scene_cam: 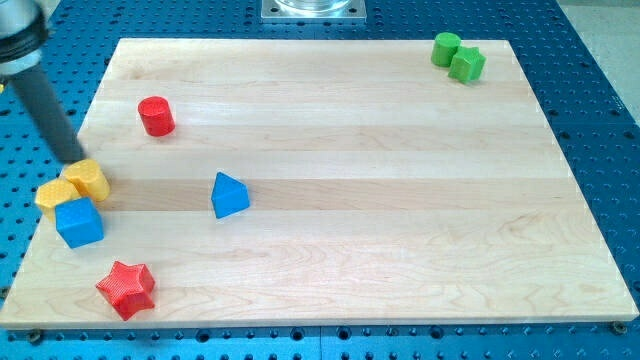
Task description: Form a triangle with the red circle and the yellow blocks
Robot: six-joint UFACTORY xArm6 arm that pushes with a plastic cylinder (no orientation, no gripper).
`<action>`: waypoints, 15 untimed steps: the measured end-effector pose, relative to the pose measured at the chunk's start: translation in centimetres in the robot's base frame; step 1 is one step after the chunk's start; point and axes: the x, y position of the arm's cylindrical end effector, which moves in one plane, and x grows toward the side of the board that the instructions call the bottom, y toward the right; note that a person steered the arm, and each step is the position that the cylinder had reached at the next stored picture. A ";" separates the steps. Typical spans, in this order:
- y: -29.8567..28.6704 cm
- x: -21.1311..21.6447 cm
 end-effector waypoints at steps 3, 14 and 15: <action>0.0 10.3; 12.5 -1.2; 11.3 -1.2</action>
